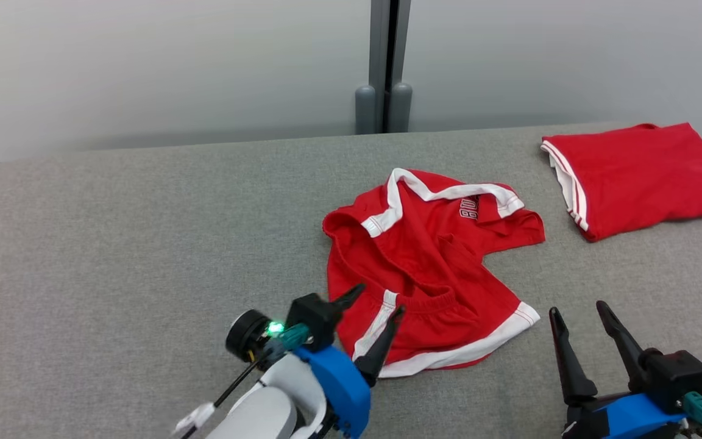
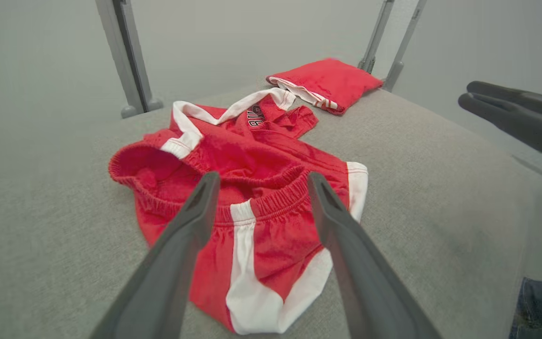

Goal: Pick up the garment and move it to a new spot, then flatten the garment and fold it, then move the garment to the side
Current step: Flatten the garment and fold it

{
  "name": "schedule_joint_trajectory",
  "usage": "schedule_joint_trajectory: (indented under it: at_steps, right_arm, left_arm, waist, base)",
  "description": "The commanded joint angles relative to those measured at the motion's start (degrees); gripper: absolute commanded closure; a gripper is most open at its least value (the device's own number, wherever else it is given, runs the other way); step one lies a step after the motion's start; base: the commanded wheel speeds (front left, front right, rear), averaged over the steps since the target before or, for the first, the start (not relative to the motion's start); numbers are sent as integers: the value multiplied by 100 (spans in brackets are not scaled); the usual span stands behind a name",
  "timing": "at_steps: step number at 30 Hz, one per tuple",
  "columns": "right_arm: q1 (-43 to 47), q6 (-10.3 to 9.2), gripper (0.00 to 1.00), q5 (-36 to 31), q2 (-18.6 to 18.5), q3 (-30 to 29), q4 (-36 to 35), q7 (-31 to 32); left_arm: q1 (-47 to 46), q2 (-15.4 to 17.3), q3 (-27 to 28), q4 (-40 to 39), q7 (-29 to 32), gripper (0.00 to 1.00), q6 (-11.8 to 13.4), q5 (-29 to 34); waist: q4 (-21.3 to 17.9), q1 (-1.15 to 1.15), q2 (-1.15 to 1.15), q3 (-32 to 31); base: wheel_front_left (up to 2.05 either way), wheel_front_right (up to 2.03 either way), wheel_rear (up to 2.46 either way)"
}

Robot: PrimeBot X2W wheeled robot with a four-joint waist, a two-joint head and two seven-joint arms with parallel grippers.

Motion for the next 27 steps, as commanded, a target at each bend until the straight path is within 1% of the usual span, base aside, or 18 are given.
schedule_joint_trajectory:
  at_steps: [1, 7, 11, 16, 20, 26, 27]
  right_arm:
    - [-108, 1, 0, 11, -21, 58, 29, -23]
    - [-262, 1, 0, 98, -20, 179, 119, 6]
    - [-326, 1, 0, 121, -20, 227, 165, -27]
    - [-409, 1, 0, 175, -20, 284, 227, -25]
    - [-476, 1, 0, 220, -21, 288, 248, -56]
    - [-513, 1, 0, 256, -20, 278, 286, -97]
    - [-521, 1, 0, 267, -20, 268, 289, -105]
  left_arm:
    - [-282, -24, -193, 124, 94, 0, -1, -100]
    - [-1275, -155, -1137, 775, 579, 0, -1, -560]
    - [-1872, -238, -1537, 1224, 1009, 0, 0, -832]
    - [-2336, -395, -1707, 1817, 1714, 0, 0, -1154]
    - [-2543, -450, -1807, 1918, 2029, 0, 0, -1542]
    - [-2678, -478, -2204, 1924, 2511, 0, 0, -1969]
    - [-2695, -479, -2252, 1910, 2526, 16, 0, -2025]
  waist:
    - [-45, 0, -1, 67]
    - [-249, 0, -1, 323]
    - [-344, 0, -1, 452]
    - [-472, 0, -1, 589]
    - [-551, 0, -1, 703]
    - [-599, 0, -1, 751]
    - [-599, 0, -1, 751]
  base:
    - [0, 0, 0]
    - [0, 0, 0]
    - [0, 0, 0]
    - [0, 0, 0]
    - [0, 0, 0]
    - [0, 0, 0]
    - [0, 0, 0]
